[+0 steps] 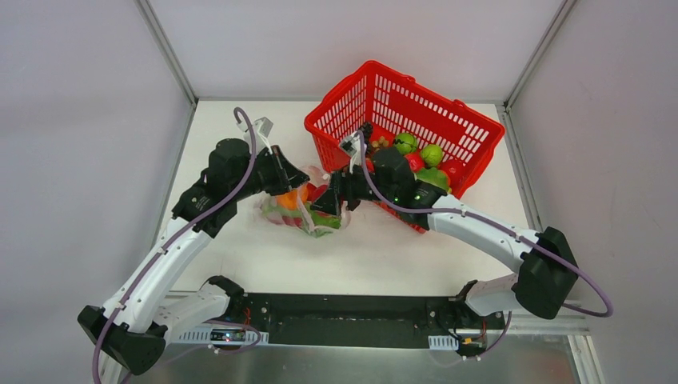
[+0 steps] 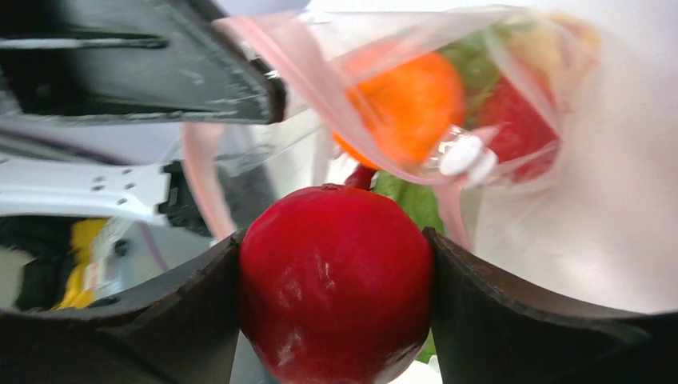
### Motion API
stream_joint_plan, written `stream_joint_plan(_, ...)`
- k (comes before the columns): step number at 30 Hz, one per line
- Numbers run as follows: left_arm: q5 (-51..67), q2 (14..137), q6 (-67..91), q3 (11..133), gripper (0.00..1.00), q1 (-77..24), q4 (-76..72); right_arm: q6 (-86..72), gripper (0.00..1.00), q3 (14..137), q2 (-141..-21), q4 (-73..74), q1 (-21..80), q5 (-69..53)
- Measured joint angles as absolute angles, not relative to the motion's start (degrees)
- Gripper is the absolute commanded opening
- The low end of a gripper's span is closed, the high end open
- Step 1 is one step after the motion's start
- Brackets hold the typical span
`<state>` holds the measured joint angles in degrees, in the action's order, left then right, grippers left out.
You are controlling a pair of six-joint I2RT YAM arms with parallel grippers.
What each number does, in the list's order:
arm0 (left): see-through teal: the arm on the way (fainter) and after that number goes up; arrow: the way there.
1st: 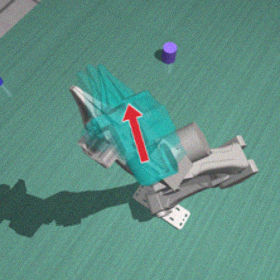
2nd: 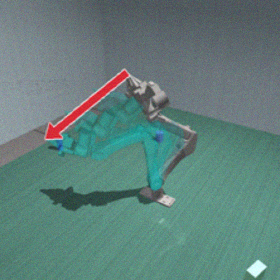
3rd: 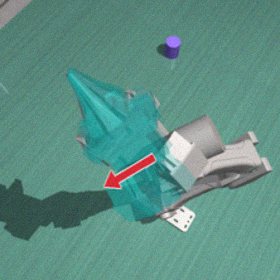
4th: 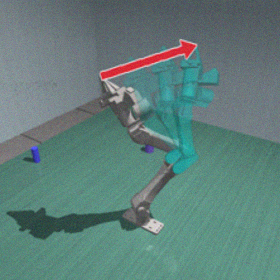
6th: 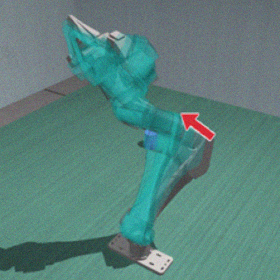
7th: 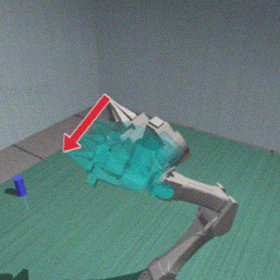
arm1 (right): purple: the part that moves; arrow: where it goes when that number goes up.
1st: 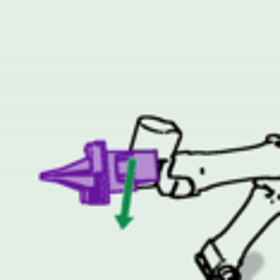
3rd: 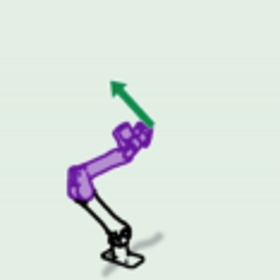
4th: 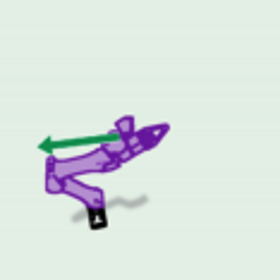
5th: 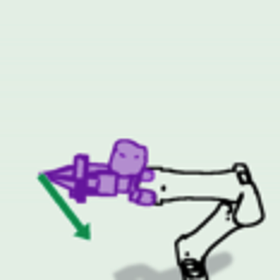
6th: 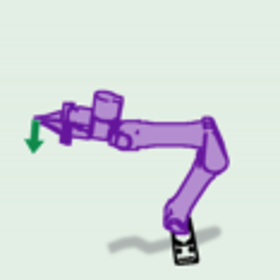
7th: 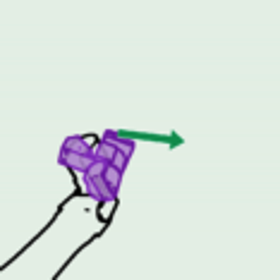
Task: Place the food in the zip-top bag and seal the zipper
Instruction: Place the fake vegetable in the zipper food storage bag.
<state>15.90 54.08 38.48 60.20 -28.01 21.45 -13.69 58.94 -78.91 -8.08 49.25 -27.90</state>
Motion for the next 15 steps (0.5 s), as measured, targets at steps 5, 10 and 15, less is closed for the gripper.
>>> stream_joint_plan(5,16.2,55.6,40.3,61.7,0.00,-28.0,21.5,-10.3,0.54,59.7,-79.3,-6.1,52.0,-13.8)
stream_joint_plan(10,18.6,57.2,43.8,63.0,0.00,-27.9,19.4,-6.9,0.60,59.7,-79.3,-7.5,53.1,-4.8)
stream_joint_plan(15,21.6,58.2,48.6,63.0,0.00,-27.6,15.4,-4.7,0.74,60.2,-79.3,-8.4,53.5,-2.8)
